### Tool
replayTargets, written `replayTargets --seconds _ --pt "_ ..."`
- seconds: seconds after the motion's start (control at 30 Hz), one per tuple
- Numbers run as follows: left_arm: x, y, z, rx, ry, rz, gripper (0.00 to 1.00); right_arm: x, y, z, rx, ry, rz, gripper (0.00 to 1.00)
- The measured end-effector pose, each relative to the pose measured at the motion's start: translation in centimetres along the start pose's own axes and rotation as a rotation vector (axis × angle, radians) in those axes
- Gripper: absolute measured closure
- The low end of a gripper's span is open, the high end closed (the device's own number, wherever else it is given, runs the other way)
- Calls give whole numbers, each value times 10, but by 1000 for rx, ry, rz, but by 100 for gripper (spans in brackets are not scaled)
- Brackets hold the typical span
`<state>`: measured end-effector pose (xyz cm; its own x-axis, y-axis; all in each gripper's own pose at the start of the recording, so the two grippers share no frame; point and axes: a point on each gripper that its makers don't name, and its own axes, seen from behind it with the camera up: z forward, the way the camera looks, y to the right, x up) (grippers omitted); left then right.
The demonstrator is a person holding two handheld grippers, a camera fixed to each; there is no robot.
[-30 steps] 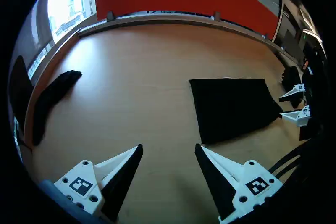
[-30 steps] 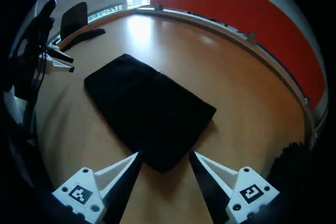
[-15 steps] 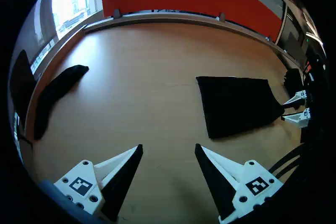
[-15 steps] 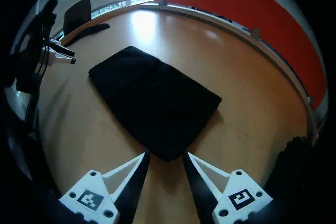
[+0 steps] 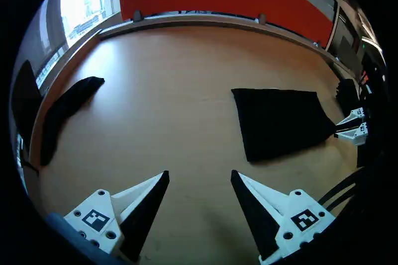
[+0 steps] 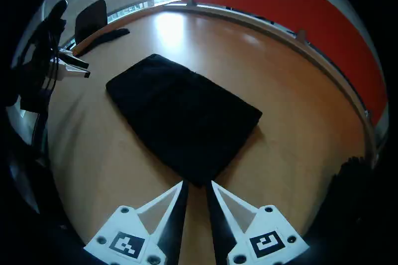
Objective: Fold towel
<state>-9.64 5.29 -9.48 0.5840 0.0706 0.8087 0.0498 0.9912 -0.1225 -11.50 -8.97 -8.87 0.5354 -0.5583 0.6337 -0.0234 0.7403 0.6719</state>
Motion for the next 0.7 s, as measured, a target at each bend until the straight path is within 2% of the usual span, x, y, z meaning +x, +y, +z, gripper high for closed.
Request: replayTargets --seconds 0.07,0.33,0.7 --pt "-1 0 0 0 -2 0 8 0 0 0 3 -1 -1 74" --pt "-2 0 2 1 -5 -2 8 0 4 0 -6 9 -10 93" --pt "1 -1 2 3 -4 0 8 2 5 -2 -10 16 -13 96"
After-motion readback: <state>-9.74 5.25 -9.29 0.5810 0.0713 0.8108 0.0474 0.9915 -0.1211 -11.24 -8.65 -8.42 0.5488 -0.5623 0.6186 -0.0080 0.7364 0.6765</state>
